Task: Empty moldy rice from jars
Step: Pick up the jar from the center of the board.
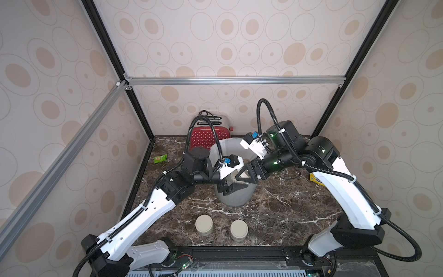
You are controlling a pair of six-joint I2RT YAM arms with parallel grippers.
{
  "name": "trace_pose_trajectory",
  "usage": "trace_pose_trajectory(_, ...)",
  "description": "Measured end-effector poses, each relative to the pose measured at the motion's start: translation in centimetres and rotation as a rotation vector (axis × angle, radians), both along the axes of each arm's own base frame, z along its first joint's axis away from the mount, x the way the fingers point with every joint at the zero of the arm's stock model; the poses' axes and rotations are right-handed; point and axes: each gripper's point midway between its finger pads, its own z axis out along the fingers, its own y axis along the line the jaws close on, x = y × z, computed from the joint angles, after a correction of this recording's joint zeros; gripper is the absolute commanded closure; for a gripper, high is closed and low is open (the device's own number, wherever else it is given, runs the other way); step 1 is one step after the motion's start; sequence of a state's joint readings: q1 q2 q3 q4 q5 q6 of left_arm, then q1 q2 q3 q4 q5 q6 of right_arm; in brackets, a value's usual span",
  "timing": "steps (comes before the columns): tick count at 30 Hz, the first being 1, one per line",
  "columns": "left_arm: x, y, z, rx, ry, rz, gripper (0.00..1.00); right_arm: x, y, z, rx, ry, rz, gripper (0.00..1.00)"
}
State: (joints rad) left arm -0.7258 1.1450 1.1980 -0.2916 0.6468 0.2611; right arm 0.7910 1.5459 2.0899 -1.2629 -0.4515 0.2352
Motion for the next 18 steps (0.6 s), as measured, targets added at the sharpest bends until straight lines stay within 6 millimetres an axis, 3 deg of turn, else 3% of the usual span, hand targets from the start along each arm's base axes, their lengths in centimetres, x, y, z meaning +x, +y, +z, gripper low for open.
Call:
trace_pose_trajectory(3,0.4,0.0,-0.2,-0.052,0.012,0.035,0.59,0.2,0.1,-0.2,0.009,-0.009,-0.011,0.01)
trace_pose_trajectory(8,1.5,0.2,0.1,-0.123,0.016,0.109,0.6,0.3,-0.3,0.1,0.07,-0.064,-0.05,0.01)
trace_pose_trajectory(18,2.7,0.8,1.6,-0.248,0.001,0.2,0.6,0.0,-3.0,3.0,0.275,-0.278,-0.173,0.01)
